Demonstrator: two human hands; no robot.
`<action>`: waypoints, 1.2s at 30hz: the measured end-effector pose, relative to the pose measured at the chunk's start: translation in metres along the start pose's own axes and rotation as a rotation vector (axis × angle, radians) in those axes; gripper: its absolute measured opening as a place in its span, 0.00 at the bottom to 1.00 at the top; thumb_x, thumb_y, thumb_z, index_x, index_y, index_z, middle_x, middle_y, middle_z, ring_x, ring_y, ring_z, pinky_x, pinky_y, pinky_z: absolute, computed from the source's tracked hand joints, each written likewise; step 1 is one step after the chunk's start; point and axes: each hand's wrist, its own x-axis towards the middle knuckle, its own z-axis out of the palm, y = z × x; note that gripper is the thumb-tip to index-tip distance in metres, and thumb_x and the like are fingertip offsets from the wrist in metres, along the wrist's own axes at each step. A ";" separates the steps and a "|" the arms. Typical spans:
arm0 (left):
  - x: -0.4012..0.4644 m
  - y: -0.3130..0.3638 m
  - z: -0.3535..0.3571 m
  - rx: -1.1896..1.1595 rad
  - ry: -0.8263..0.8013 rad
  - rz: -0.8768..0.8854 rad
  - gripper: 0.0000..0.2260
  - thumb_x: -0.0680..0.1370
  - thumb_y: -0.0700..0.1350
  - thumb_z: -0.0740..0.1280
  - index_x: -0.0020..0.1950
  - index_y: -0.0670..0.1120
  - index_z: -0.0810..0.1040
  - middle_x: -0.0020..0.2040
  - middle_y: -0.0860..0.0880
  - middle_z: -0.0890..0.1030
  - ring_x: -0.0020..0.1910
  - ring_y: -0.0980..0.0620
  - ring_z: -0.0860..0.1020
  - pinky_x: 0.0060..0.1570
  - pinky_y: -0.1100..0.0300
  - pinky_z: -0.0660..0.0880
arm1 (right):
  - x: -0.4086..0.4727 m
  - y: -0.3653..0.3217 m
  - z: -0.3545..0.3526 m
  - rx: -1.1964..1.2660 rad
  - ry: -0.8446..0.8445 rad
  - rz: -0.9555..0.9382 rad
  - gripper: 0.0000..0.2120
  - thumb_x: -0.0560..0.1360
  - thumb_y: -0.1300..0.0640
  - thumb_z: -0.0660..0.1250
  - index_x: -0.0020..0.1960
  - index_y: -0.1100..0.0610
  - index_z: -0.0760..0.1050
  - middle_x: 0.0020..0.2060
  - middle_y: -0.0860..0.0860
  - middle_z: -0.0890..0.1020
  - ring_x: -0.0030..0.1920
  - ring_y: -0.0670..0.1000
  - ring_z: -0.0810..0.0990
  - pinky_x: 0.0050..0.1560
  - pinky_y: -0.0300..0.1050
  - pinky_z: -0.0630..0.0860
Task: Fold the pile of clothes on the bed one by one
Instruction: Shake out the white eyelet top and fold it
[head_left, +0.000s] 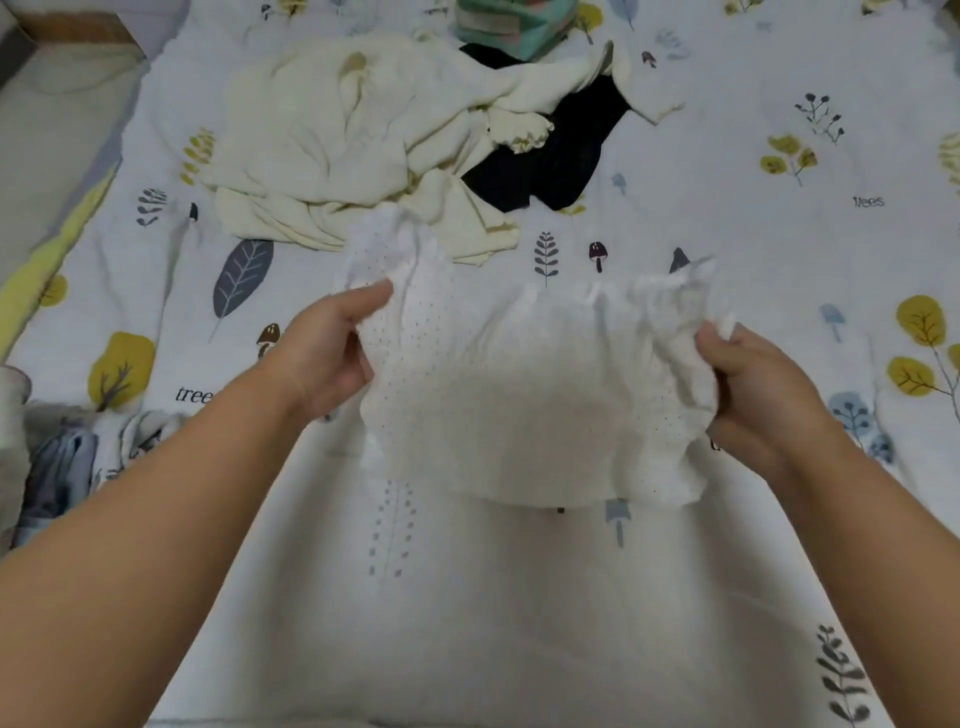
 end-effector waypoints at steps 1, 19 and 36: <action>0.008 -0.002 -0.001 0.007 0.030 -0.012 0.12 0.79 0.45 0.61 0.51 0.45 0.84 0.49 0.47 0.85 0.50 0.48 0.83 0.40 0.58 0.80 | 0.007 0.000 0.000 0.081 0.039 0.037 0.16 0.80 0.53 0.58 0.47 0.53 0.84 0.45 0.53 0.85 0.46 0.53 0.85 0.38 0.45 0.81; 0.028 -0.065 -0.009 0.927 0.681 -0.092 0.21 0.76 0.52 0.62 0.62 0.38 0.67 0.51 0.41 0.74 0.50 0.41 0.75 0.47 0.51 0.71 | 0.037 0.048 -0.012 -0.929 0.583 0.164 0.26 0.76 0.48 0.60 0.68 0.62 0.62 0.61 0.60 0.73 0.58 0.61 0.73 0.53 0.51 0.68; -0.070 -0.123 -0.025 1.189 0.438 -0.024 0.25 0.75 0.38 0.64 0.70 0.43 0.59 0.45 0.46 0.75 0.38 0.49 0.74 0.34 0.58 0.67 | -0.046 0.091 -0.023 -1.004 0.313 0.306 0.08 0.76 0.52 0.62 0.52 0.55 0.68 0.42 0.50 0.76 0.41 0.53 0.74 0.37 0.44 0.67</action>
